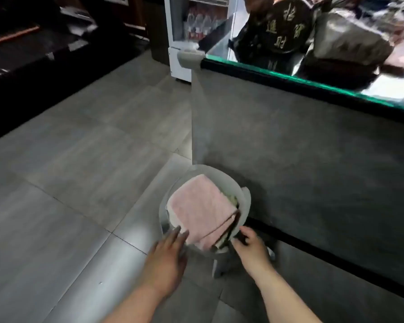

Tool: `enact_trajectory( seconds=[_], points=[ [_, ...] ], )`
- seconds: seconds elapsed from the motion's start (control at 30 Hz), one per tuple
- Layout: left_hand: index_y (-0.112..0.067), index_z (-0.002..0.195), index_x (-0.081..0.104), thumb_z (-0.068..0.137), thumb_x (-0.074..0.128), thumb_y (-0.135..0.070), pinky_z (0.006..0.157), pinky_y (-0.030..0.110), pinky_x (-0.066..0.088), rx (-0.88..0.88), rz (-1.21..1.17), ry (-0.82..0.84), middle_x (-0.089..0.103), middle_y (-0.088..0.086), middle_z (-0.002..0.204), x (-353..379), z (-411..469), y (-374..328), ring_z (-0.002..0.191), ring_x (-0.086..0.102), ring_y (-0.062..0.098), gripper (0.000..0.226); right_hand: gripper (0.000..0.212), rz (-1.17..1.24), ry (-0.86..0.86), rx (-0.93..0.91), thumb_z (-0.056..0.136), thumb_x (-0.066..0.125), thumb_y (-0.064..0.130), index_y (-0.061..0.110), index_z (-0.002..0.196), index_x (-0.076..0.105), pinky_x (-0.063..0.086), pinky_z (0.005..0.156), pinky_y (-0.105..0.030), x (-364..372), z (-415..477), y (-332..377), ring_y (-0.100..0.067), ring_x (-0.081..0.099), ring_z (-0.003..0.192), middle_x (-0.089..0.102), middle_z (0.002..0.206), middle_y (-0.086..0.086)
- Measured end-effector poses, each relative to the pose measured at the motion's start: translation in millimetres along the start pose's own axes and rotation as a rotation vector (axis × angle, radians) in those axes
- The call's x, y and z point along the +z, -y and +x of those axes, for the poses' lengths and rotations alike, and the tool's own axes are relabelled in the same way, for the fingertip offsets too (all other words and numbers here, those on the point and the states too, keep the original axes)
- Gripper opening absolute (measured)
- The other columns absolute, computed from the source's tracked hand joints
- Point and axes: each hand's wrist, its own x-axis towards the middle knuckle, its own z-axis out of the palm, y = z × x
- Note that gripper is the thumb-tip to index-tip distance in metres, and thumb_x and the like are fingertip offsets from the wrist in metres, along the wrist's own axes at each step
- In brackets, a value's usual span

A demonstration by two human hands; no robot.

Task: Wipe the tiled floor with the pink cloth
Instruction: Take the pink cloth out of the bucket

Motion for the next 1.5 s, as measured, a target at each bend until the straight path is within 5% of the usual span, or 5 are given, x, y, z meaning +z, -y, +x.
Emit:
enact_trajectory(
  seconds=[0.13,0.43,0.87,1.07,1.5],
  points=[
    [-0.023,0.143,0.015,0.069,-0.01,-0.063,0.116,0.035,0.014,0.008,0.03,0.084,0.009,-0.003,0.154,20,52,8,0.143,0.013,0.017,0.087,0.043,-0.032,-0.043,-0.113,0.086,0.058,0.001,0.006,0.128,0.05,0.03,0.088,-0.016,13,50,-4,-0.024,0.042,0.124,0.047,0.134,-0.013],
    [-0.025,0.143,-0.004,0.095,0.021,-0.043,0.116,0.038,-0.008,-0.023,0.052,0.37,-0.014,-0.002,0.155,43,69,16,0.142,-0.015,0.016,0.058,0.057,-0.082,-0.12,0.009,0.082,0.066,0.014,0.009,0.133,0.041,0.038,0.103,-0.036,36,99,1,-0.03,0.041,0.125,0.047,0.135,-0.014],
    [-0.016,0.128,0.041,0.062,0.053,-0.033,0.093,0.035,0.046,-0.024,-0.242,-0.281,0.057,0.009,0.127,-35,25,28,0.114,0.047,0.018,0.07,0.034,-0.04,-0.001,-0.317,0.086,0.048,-0.005,0.022,0.067,0.041,0.037,0.06,-0.019,33,17,75,-0.018,0.045,0.073,0.046,0.069,0.003],
    [-0.028,0.129,0.035,0.051,0.044,-0.055,0.11,0.032,0.007,0.087,-0.121,-0.375,0.042,-0.008,0.13,-131,-32,34,0.126,0.032,0.017,0.083,0.035,-0.097,0.392,-0.508,0.076,0.056,-0.014,0.019,0.065,0.051,0.038,0.053,-0.006,13,-90,151,0.004,0.049,0.055,0.052,0.061,0.004],
    [-0.015,0.073,0.068,0.034,0.071,-0.041,0.071,0.027,0.053,-0.698,-1.258,-0.398,0.07,-0.006,0.071,-206,-236,101,0.069,0.064,0.01,0.047,0.041,-0.346,1.062,-0.355,0.056,0.071,0.027,0.015,0.095,0.066,0.056,0.077,-0.026,111,-196,213,-0.012,0.069,0.087,0.074,0.09,0.001]
  ],
)
